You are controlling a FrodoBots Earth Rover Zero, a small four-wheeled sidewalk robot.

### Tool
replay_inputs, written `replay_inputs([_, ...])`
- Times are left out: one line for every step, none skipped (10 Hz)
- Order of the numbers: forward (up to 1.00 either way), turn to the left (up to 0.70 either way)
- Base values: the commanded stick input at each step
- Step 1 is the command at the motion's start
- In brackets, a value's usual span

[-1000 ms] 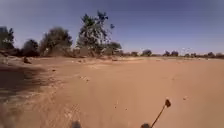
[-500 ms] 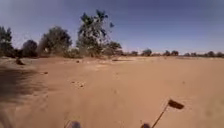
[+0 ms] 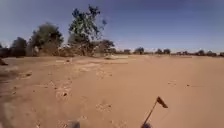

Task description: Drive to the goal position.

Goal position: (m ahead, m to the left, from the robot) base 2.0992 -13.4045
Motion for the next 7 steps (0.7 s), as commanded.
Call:
replay_inputs([1.0, 0.0])
replay_inputs([1.0, 0.0])
replay_inputs([1.0, 0.0])
replay_inputs([1.0, 0.0])
replay_inputs([1.0, 0.0])
replay_inputs([1.0, 0.0])
replay_inputs([1.0, 0.0])
